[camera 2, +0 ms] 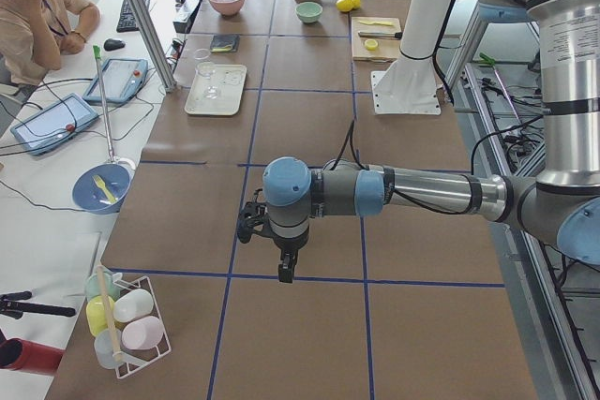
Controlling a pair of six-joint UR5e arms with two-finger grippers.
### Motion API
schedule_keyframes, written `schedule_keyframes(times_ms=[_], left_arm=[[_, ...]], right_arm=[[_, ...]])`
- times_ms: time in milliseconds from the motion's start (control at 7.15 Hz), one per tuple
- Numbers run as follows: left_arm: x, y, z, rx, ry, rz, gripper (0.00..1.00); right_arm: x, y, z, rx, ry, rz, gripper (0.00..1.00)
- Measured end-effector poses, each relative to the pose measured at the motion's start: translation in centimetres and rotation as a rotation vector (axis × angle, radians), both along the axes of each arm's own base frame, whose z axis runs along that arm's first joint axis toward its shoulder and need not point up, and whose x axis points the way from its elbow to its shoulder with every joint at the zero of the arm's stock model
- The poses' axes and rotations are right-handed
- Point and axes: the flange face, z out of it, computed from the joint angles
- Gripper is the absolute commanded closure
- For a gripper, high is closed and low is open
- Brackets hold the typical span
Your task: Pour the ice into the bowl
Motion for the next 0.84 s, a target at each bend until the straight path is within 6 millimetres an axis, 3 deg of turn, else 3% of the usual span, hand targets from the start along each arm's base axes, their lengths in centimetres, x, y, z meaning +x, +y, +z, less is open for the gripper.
schedule_keyframes(times_ms=[280,420,560,840], left_arm=[[0.0,0.1,0.0,0.002,0.0,0.0,0.0],[0.0,0.2,0.0,-0.001,0.0,-0.001,0.0],[0.0,0.3,0.1,-0.004,0.002,-0.003,0.0],[0.0,0.5,0.2,-0.008,0.006,-0.005,0.0]], right_arm=[[-0.7,0.5,-0.1,0.06,-0.032,-0.009,0.0],[-2.4,1.2,-0.2,0.074,-0.073,-0.003,0.0],[-4.9,1.6,-0.8,0.038,-0.098,0.04,0.0],[-13.3,4.5,-2.1,-0.028,-0.115,0.16,0.05]])
